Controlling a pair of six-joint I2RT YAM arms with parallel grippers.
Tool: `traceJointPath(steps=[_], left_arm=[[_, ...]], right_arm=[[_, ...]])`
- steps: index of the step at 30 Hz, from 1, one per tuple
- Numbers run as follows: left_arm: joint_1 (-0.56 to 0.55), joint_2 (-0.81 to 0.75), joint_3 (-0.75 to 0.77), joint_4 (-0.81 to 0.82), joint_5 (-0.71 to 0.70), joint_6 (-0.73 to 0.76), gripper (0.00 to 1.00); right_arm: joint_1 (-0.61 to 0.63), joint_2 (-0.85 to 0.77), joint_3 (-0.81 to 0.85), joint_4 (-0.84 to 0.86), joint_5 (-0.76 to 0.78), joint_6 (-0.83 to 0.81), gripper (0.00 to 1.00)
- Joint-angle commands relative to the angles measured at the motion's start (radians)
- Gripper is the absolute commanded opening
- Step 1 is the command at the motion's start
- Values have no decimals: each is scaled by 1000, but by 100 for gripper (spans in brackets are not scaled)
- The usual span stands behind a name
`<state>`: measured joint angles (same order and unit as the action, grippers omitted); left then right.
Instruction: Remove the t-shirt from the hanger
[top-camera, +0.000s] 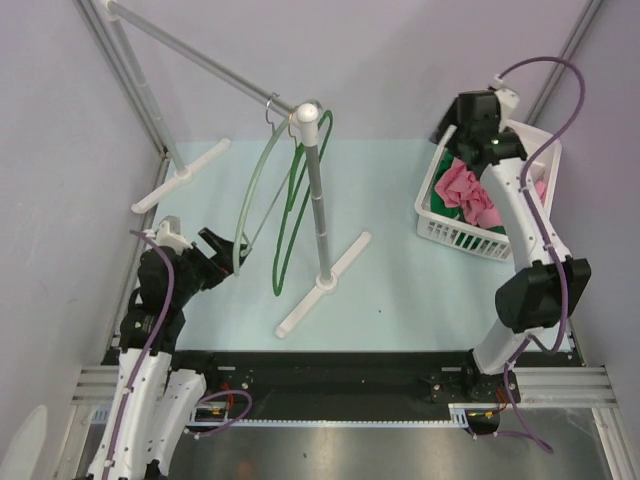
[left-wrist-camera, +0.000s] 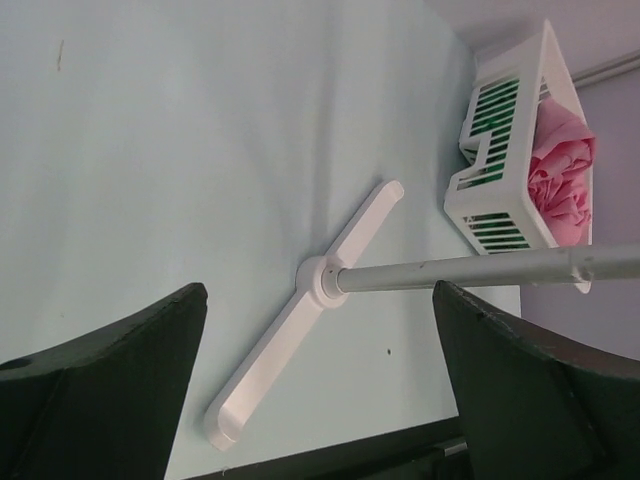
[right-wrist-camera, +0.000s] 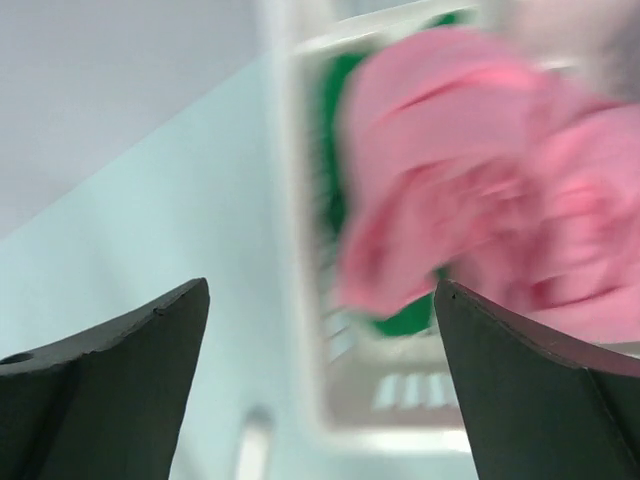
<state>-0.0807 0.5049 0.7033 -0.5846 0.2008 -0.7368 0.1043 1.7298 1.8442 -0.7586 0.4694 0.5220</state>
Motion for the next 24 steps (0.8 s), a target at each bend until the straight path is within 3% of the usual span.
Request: traceJointPath(steps=[1, 5, 12, 17, 24], left_arm=[[-24, 69, -63, 155, 91, -56, 100], [-125, 115, -85, 204, 68, -59, 100], [-191, 25, -180, 238, 47, -61, 100], [-260, -133, -306, 324, 78, -108, 100], [-381, -325, -505, 466, 91, -245, 100]], right_arm=[[168, -107, -69, 102, -231, 19, 100], [378, -234, -404, 275, -339, 36, 100], [534, -612, -932, 479, -417, 70, 100], [535, -872, -1175, 499, -568, 59, 100], [523, -1286, -1460, 535, -471, 217, 99]])
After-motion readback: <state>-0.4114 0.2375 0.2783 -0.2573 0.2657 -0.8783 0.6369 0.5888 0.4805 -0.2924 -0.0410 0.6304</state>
